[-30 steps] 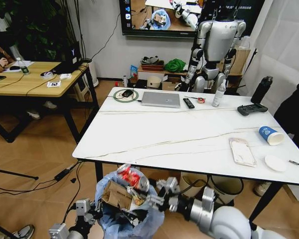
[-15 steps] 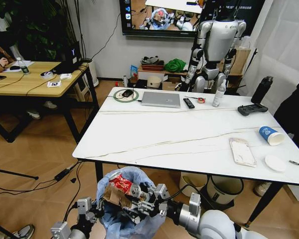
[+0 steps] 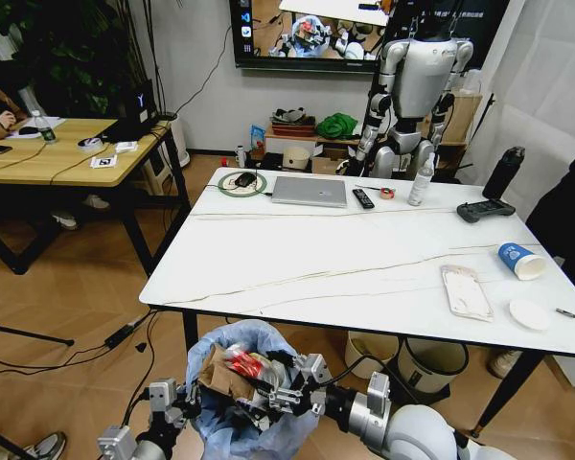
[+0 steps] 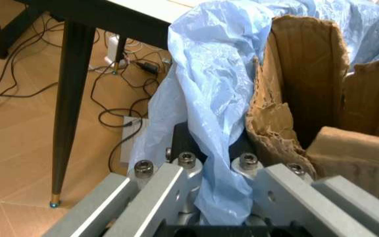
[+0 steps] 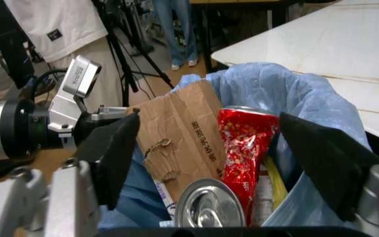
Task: Pick up the trash bin and place the trash from the table into it.
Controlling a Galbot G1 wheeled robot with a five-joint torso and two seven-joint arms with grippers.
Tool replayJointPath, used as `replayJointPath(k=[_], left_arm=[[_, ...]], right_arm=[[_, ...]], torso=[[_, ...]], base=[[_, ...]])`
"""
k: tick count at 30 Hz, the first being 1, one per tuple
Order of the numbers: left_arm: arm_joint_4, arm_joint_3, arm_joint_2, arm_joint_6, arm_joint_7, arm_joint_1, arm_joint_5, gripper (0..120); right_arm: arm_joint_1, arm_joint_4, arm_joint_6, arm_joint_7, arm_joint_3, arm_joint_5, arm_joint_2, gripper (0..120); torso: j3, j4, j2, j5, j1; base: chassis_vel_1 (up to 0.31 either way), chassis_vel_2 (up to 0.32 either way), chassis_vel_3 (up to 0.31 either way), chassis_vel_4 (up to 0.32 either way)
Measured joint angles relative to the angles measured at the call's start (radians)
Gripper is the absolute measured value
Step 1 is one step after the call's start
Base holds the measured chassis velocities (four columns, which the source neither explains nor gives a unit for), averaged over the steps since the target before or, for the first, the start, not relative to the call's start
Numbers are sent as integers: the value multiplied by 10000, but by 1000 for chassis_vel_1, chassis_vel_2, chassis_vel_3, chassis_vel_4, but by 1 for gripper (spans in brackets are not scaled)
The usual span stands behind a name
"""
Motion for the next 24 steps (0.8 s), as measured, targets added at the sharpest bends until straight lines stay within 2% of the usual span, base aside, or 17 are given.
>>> replayJointPath(k=[5, 9, 11, 13, 14, 16, 18, 20, 23, 24], left_arm=[[0, -1, -55, 1, 0, -1, 23, 0], [0, -22, -83, -11, 5, 26, 29, 0], [0, -60, -112, -52, 25, 83, 38, 0], [0, -64, -116, -60, 29, 88, 39, 0], [5, -71, -127, -90, 47, 89, 41, 0], [62, -40, -121, -125, 68, 67, 41, 0], [81, -30, -109, -132, 72, 61, 39, 0], [143, 33, -64, -147, 85, 23, 22, 0], [190, 88, 11, -160, 99, -24, -49, 0], [190, 88, 11, -160, 99, -24, -49, 0]], right_arm=[[-93, 91, 284, 238, 300, -328, 194, 98], [-201, 150, 595, 858, 936, -421, 545, 100], [-308, 24, 1231, 1484, 1613, -396, 760, 100], [-351, -27, 1389, 1551, 1790, -383, 792, 100], [-604, -230, 1851, 1615, 2563, -303, 897, 100], [-1046, -533, 2093, 1446, 3822, -252, 1010, 100], [-1150, -597, 2100, 1408, 4110, -252, 1032, 100], [-1637, -784, 1780, 1228, 5550, -245, 1258, 100], [-2046, -1153, 1382, 1105, 6900, -250, 1734, 100], [-2046, -1153, 1382, 1105, 6900, -250, 1734, 100]], torso=[[0, 0, 0, 0, 0], [0, 0, 0, 0, 0], [0, 3, 0, 1, 0], [0, 3, 0, 1, 0], [0, 2, 0, 3, 0], [0, 1, 0, 1, 0], [0, -1, 0, 2, 0], [0, -2, 0, 0, 0], [0, -4, 1, 3, 0], [0, -4, 1, 3, 0]], base=[[0, 0, 0, 0], [0, 0, 0, 0], [0, 0, 0, 0], [0, 0, 0, 0], [0, 0, 0, 0], [0, 0, 0, 0], [0, 0, 0, 0], [0, 0, 0, 0], [0, 0, 0, 0], [0, 0, 0, 0]])
